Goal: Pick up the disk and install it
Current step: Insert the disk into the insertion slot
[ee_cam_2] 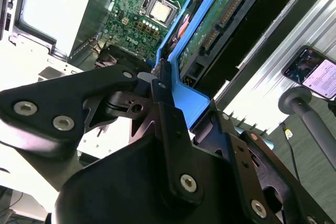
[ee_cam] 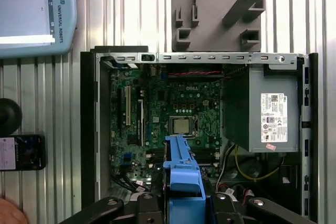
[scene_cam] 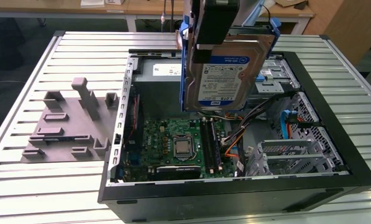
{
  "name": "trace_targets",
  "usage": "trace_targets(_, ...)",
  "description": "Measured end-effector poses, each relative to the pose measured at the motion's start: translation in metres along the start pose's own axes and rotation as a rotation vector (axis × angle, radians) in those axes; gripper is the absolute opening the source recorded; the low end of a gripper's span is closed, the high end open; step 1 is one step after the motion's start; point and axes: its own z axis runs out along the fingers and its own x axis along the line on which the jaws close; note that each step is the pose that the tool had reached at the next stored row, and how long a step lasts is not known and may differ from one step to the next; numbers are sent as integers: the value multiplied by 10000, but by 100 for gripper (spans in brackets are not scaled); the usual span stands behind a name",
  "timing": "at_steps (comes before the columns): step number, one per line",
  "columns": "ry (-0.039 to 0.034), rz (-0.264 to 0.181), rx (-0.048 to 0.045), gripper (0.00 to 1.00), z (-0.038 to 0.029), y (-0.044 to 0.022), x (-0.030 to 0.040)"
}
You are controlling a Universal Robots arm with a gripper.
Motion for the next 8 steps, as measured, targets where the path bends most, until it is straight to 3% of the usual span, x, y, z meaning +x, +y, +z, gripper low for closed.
trace_targets(8,-1,-1,1,36,0,-15,31)
